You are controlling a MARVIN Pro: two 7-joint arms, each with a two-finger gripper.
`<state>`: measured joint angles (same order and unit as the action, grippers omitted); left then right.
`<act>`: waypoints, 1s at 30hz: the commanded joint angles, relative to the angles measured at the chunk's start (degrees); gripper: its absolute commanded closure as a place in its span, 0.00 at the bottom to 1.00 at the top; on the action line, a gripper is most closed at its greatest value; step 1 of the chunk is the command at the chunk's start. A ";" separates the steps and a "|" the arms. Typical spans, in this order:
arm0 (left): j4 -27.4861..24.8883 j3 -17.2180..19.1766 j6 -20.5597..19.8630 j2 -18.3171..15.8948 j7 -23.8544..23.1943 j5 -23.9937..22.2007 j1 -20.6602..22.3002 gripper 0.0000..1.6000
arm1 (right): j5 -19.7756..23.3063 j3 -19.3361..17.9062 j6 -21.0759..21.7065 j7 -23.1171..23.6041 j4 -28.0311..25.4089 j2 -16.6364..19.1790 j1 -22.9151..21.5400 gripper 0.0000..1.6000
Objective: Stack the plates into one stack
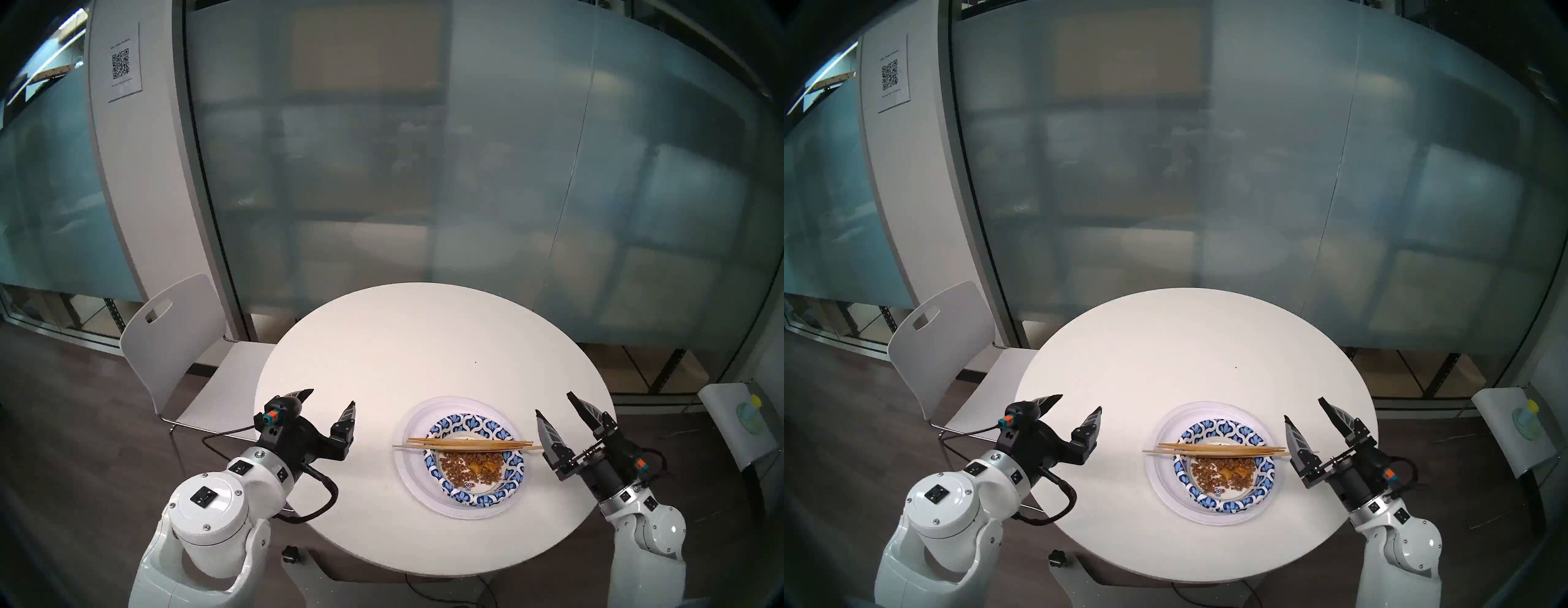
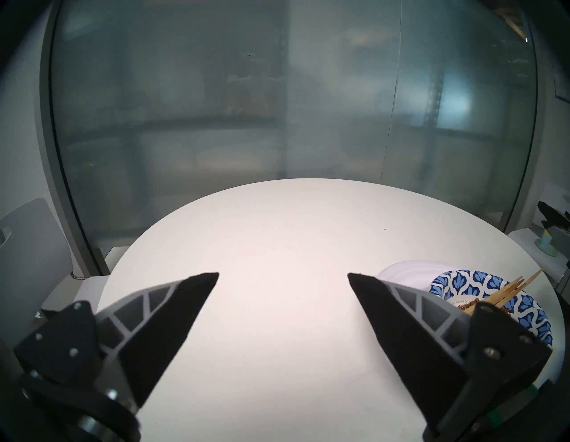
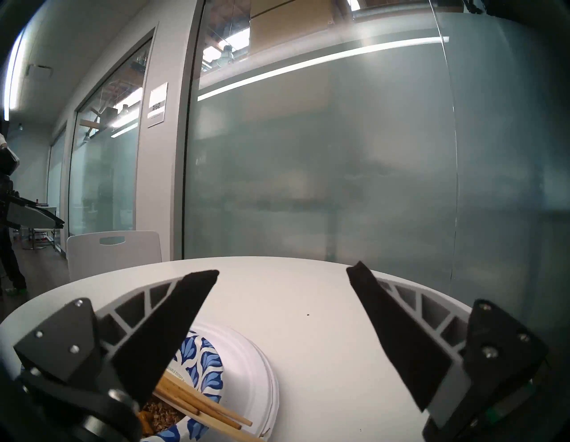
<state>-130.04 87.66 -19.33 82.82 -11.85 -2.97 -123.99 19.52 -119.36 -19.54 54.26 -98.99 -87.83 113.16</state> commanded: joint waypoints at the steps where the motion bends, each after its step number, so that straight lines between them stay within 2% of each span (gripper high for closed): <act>1: 0.06 -0.20 6.75 0.06 -0.63 -0.35 -1.92 0.00 | 0.72 0.09 -0.36 -0.01 -1.06 -0.36 -0.50 0.00; 8: 0.61 -0.10 8.67 0.19 -0.91 -0.37 -2.12 0.00 | 0.79 0.17 -0.40 -0.11 -1.07 -0.29 -0.45 0.00; 30: 0.75 0.04 9.16 0.50 -1.25 -0.20 -2.21 0.00 | 0.82 0.21 -0.43 -0.18 -1.07 -0.25 -0.42 0.00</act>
<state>-128.26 87.76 -10.91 83.17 -13.33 -3.38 -126.45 19.74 -119.11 -19.76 53.88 -99.01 -88.09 113.09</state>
